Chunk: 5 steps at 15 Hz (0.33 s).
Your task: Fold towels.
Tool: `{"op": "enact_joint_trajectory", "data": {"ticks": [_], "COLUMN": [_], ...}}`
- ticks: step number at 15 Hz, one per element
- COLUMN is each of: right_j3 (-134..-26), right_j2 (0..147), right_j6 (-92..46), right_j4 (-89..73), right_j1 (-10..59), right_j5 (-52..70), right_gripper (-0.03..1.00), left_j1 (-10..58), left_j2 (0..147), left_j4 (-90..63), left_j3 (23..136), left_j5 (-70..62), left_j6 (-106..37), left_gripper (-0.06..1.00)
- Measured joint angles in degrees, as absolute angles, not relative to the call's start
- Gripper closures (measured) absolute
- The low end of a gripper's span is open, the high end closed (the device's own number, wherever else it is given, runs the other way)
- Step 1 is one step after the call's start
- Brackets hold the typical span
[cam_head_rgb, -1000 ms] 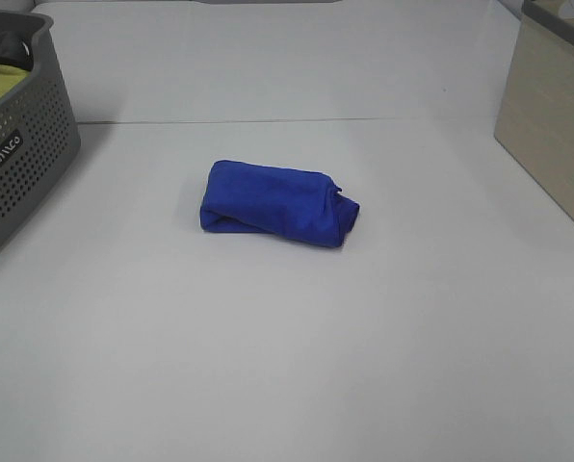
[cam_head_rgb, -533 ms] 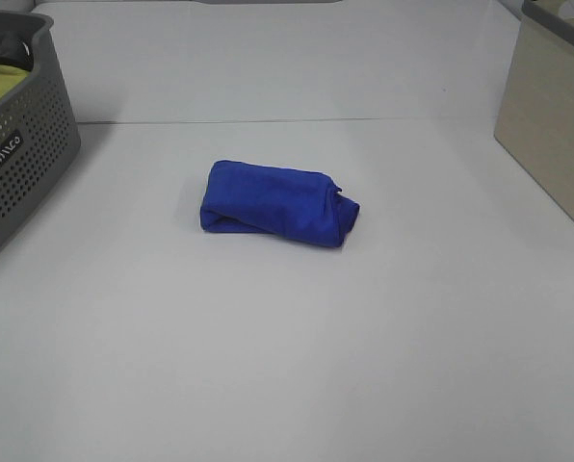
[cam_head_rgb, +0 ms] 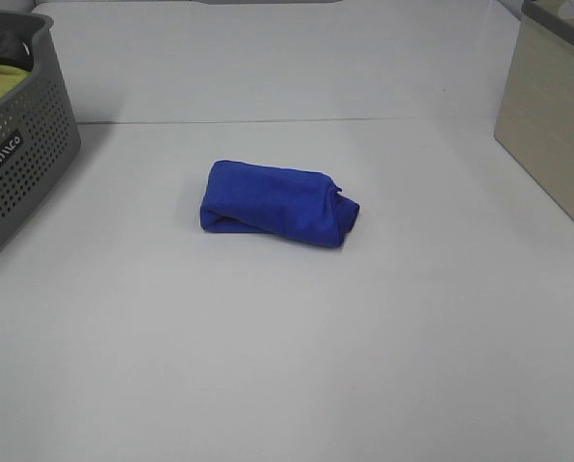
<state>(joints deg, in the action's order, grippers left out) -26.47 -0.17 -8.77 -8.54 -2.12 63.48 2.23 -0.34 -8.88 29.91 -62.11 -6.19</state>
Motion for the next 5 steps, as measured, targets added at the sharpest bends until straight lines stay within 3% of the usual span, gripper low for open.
{"op": "enact_joint_trajectory", "data": {"ticks": [5], "right_j3": [-26.5], "right_j2": [-0.2], "right_j6": [-8.8], "right_j4": [-8.5], "right_j1": [-2.1], "right_j5": [63.5], "right_gripper": [0.28], "left_j1": [2.2], "left_j2": [-0.3], "left_j4": [-8.9], "left_j3": [29.9], "left_j5": [-62.1], "left_j6": [-6.2], "left_gripper": [0.29]}}
